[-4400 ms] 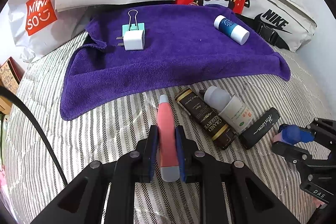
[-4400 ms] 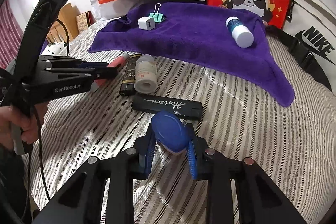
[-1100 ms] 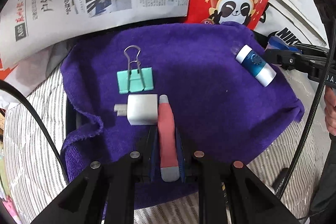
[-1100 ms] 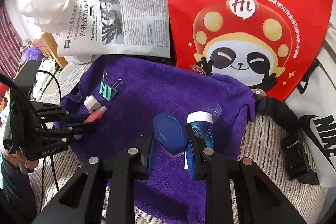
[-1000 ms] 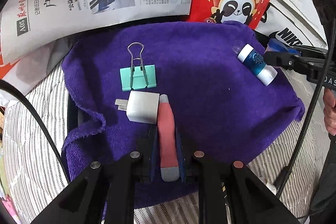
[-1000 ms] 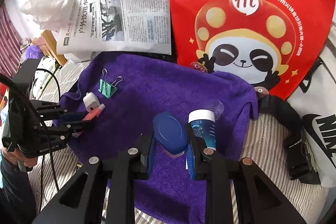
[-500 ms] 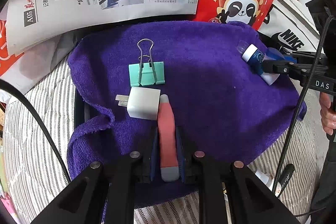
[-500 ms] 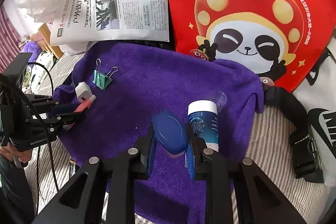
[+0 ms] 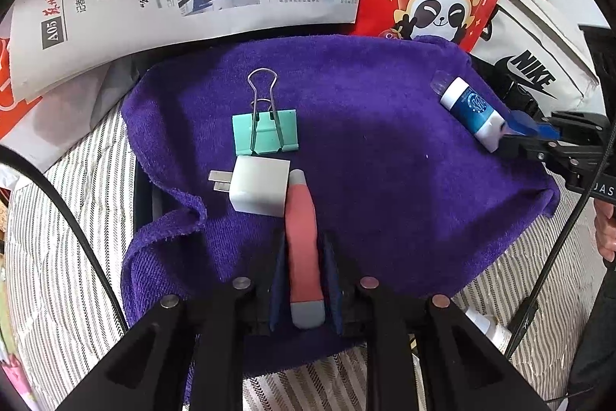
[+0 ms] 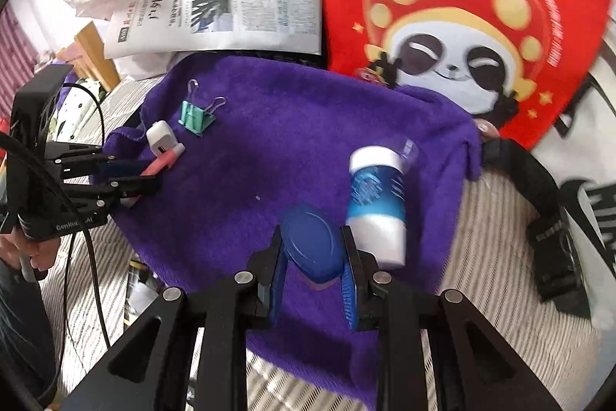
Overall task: Organize rigid objects
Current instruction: 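Lower the tube beside the charger and open the left tool while the right tool releases its item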
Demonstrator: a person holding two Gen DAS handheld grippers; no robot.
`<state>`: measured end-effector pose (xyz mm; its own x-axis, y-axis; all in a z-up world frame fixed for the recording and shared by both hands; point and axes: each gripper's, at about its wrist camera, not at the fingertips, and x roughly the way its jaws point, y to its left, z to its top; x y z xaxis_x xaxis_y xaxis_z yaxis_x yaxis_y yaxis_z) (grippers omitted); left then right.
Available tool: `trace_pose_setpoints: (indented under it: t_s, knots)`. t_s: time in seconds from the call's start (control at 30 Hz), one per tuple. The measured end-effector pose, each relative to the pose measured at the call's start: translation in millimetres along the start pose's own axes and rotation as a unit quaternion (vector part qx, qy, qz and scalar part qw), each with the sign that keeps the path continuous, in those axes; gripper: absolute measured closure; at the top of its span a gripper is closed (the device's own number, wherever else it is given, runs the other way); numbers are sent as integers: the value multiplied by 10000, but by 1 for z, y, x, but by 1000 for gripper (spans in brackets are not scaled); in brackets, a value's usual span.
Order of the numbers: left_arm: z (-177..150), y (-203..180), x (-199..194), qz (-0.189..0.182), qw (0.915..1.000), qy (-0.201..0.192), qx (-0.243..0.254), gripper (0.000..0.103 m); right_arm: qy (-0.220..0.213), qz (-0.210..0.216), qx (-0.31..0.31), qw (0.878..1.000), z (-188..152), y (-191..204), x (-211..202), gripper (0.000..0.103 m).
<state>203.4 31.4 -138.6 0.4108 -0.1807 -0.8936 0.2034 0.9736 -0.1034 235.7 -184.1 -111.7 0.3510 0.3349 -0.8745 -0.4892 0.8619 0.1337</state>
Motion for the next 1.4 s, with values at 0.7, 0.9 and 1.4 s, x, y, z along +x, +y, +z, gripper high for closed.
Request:
trace_pose_setpoints:
  t_s: [0.7,0.9,1.4]
  knots:
    - [-1,-7,-11,51,9999,133,87,62,170,-440,186,9987,-24,-1,26,79]
    - [-2,-10,-19,164,9997,128,94,62,209,-410,120,9989,-26,3,22,75]
    - [-51,-47,-79,146,9996,-209,96,56,-473,-459,677,9955,-67,21,-55,54]
